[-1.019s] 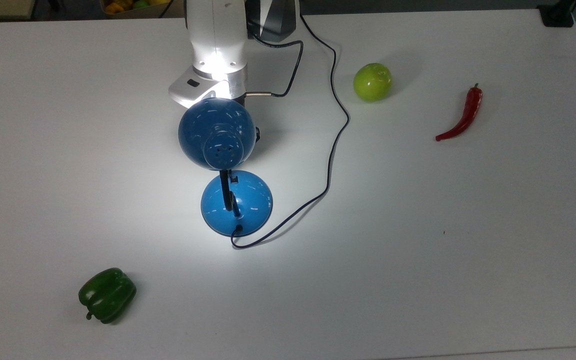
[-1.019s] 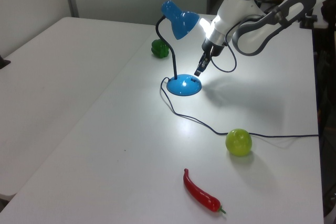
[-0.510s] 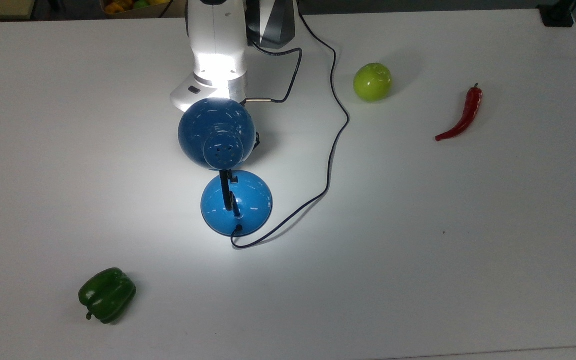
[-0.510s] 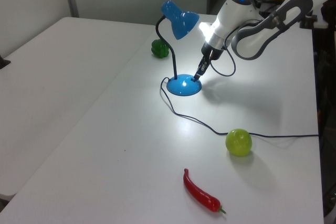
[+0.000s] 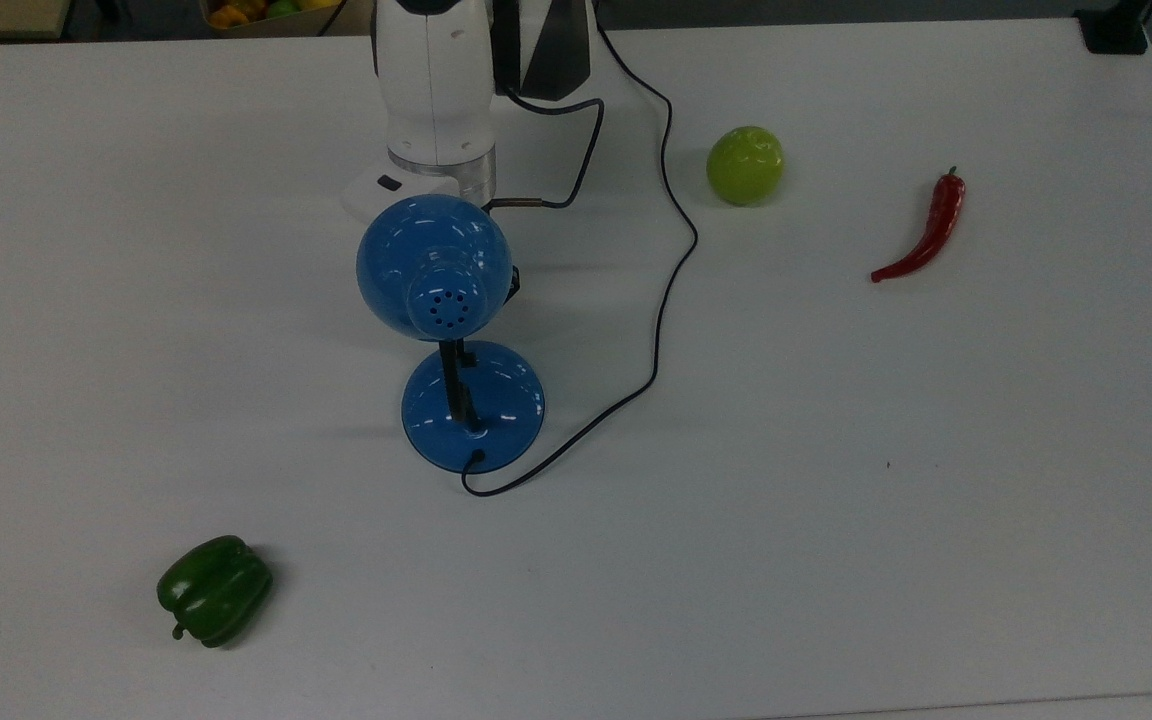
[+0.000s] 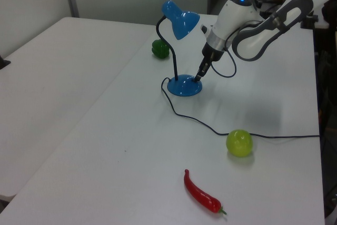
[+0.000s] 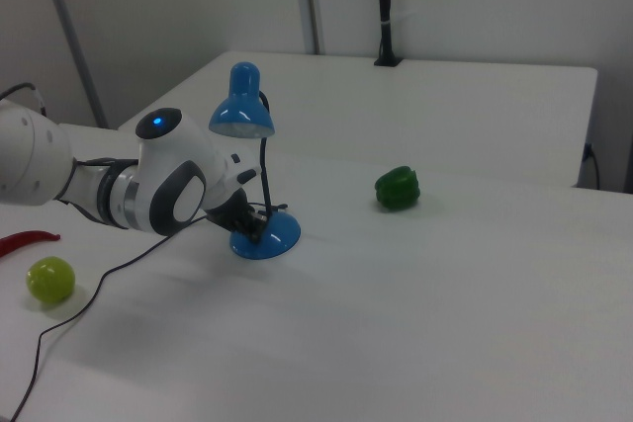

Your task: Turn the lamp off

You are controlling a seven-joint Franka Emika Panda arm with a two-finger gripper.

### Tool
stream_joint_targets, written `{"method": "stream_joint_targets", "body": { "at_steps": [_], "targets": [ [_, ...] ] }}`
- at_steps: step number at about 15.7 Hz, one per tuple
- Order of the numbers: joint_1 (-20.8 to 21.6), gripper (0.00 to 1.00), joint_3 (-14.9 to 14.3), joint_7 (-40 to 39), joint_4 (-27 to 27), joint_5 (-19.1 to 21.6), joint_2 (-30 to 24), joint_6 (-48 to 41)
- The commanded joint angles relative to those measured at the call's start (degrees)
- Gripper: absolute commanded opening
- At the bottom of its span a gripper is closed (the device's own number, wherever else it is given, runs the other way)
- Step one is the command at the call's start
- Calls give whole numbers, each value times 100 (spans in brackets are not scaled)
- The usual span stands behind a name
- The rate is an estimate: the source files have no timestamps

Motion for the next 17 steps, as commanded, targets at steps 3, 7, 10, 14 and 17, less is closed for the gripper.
{"method": "stream_joint_targets", "body": {
  "at_steps": [3,7,10,14,17],
  "targets": [
    [7,0,8,82,-93,-31,78,119],
    [7,0,8,82,-216,-39,-36,40],
    [7,0,8,74,-252,-40,-264,-442],
    [16,0,-9,73,-217,-48,-712,-1522],
    [51,23,8,82,-111,-48,-1011,-2331]
  ]
}}
